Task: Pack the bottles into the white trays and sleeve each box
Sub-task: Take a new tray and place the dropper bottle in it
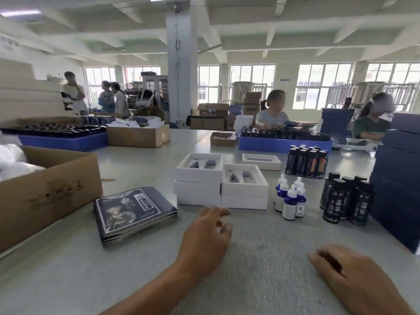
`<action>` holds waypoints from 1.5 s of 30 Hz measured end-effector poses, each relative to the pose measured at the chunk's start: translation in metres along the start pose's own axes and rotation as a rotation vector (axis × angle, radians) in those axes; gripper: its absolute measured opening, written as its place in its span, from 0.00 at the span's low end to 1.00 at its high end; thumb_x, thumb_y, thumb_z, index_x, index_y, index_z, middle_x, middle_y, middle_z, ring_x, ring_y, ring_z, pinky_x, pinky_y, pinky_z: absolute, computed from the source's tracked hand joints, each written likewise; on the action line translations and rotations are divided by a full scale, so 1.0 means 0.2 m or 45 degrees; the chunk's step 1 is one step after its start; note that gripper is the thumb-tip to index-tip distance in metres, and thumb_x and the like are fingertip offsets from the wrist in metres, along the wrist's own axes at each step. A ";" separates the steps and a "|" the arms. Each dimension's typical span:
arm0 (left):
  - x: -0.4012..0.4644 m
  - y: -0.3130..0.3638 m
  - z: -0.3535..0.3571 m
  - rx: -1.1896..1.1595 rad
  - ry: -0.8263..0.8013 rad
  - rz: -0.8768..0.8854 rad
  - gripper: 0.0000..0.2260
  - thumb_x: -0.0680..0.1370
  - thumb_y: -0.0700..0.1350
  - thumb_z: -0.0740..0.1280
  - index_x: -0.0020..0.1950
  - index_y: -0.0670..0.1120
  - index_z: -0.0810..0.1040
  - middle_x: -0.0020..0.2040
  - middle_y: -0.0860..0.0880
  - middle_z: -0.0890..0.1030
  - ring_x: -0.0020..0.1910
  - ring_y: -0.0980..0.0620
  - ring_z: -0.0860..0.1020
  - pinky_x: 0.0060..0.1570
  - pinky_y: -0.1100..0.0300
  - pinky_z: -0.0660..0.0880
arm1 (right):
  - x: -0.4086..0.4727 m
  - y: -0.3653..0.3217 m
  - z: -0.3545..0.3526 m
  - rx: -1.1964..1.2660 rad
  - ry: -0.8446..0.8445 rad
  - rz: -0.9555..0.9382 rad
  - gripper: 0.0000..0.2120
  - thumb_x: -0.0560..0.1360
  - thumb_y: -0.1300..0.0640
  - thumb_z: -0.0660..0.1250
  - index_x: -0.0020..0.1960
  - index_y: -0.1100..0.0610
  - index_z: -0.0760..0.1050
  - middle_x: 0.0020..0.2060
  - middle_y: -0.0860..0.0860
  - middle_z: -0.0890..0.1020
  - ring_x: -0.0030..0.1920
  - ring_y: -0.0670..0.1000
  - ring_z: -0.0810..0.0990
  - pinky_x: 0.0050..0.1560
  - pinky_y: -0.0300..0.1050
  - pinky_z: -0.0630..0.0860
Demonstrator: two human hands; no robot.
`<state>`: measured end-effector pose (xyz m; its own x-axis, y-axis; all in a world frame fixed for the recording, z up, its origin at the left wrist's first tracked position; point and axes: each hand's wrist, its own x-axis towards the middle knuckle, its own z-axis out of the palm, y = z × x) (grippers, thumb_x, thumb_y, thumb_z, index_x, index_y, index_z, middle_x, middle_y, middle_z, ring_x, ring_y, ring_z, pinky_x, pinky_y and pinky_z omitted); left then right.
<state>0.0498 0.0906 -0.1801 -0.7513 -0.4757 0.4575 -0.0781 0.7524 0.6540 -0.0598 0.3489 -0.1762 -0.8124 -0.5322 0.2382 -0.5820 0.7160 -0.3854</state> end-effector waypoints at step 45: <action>0.02 0.02 -0.02 0.138 -0.322 0.041 0.31 0.75 0.69 0.50 0.76 0.61 0.63 0.79 0.60 0.56 0.76 0.55 0.60 0.73 0.50 0.62 | 0.01 0.06 0.03 0.259 0.172 0.024 0.10 0.80 0.44 0.63 0.41 0.43 0.76 0.33 0.40 0.79 0.38 0.34 0.77 0.34 0.29 0.65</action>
<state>0.0492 0.0907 -0.1744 -0.8934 -0.3319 0.3029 -0.1111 0.8163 0.5668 -0.0680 0.3530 -0.1864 -0.8281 -0.4448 0.3411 -0.5591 0.6120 -0.5593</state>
